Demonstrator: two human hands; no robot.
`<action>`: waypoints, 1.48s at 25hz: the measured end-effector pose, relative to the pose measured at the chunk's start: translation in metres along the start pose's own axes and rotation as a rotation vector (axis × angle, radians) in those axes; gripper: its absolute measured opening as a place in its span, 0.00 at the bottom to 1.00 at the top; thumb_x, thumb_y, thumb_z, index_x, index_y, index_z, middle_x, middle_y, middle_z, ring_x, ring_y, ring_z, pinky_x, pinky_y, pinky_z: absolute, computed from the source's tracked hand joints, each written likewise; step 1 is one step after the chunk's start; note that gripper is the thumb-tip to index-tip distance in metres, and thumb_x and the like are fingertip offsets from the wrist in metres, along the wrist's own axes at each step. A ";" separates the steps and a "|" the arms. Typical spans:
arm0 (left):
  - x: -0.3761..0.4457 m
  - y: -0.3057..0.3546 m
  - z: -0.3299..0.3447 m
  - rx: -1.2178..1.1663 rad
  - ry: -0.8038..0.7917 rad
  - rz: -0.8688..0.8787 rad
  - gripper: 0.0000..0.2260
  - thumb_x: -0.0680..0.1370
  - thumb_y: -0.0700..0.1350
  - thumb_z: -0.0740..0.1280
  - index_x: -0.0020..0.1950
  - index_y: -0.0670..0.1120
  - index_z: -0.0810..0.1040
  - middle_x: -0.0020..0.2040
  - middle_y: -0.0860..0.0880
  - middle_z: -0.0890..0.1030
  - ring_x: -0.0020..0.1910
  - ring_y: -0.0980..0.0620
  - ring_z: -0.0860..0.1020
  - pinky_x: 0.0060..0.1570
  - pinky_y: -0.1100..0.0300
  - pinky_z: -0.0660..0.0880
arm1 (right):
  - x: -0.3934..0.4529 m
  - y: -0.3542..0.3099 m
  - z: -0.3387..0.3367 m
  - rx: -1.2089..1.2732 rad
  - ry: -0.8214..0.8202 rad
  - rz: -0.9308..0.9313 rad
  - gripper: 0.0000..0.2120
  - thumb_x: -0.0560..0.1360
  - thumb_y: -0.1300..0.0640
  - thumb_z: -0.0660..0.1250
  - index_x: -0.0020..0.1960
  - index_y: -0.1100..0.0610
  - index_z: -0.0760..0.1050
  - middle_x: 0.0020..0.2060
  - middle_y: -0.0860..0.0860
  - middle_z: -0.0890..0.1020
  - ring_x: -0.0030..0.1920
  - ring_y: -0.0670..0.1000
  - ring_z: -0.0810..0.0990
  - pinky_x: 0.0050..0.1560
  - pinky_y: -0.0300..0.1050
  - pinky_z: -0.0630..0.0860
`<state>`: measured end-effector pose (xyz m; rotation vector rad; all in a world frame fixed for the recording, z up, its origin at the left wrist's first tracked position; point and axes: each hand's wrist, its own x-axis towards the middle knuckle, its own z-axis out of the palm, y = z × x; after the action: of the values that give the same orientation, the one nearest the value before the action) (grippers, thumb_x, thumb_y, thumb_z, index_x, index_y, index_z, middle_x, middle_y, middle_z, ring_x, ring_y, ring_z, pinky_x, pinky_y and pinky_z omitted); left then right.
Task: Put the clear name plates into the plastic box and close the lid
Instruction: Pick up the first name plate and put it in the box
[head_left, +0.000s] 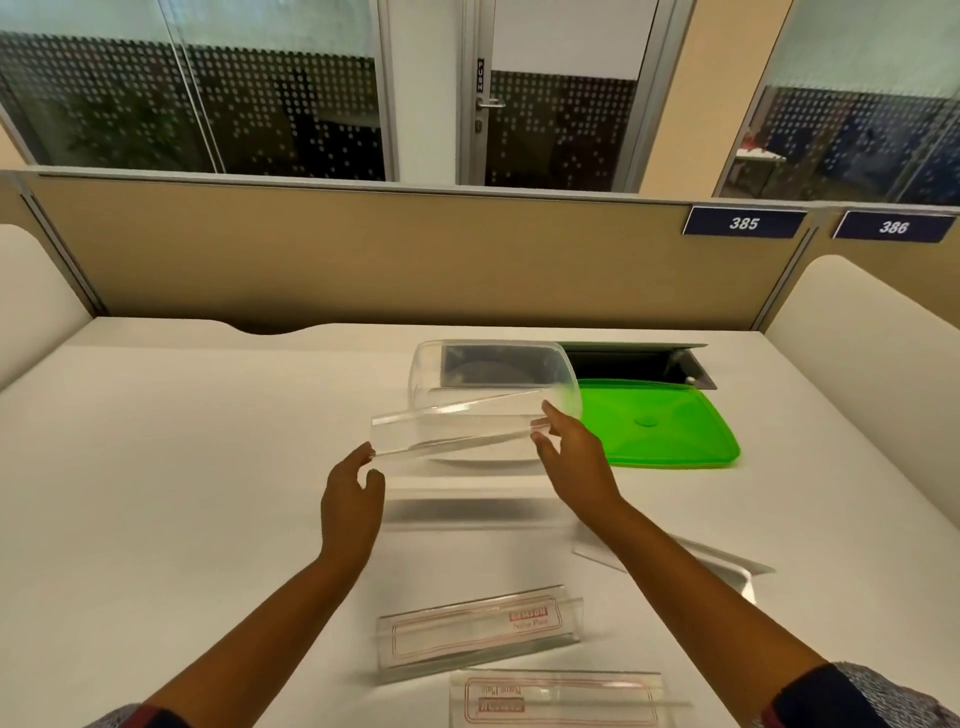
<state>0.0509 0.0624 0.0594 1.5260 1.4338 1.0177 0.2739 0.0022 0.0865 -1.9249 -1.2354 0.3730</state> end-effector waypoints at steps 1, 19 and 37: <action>0.008 0.007 0.002 -0.008 -0.013 0.007 0.18 0.77 0.35 0.57 0.66 0.42 0.70 0.66 0.43 0.73 0.66 0.45 0.70 0.65 0.56 0.64 | 0.007 -0.001 -0.003 0.008 0.038 0.007 0.20 0.78 0.59 0.62 0.69 0.59 0.67 0.61 0.58 0.77 0.61 0.56 0.75 0.61 0.45 0.70; 0.133 0.068 0.056 -0.162 -0.078 -0.132 0.12 0.74 0.35 0.55 0.51 0.33 0.75 0.54 0.31 0.77 0.49 0.35 0.75 0.53 0.46 0.74 | 0.121 0.007 -0.002 0.095 0.257 0.182 0.11 0.73 0.67 0.64 0.54 0.62 0.76 0.46 0.61 0.84 0.44 0.58 0.81 0.42 0.41 0.72; 0.146 0.064 0.084 -0.111 -0.075 -0.171 0.15 0.76 0.38 0.61 0.63 0.40 0.73 0.70 0.41 0.69 0.67 0.41 0.68 0.66 0.50 0.67 | 0.142 0.034 0.003 -0.171 0.133 0.313 0.13 0.77 0.61 0.59 0.55 0.66 0.78 0.65 0.61 0.74 0.70 0.56 0.66 0.67 0.46 0.63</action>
<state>0.1573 0.2034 0.0934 1.3242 1.4054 0.9122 0.3617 0.1194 0.0833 -2.2589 -0.9051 0.3002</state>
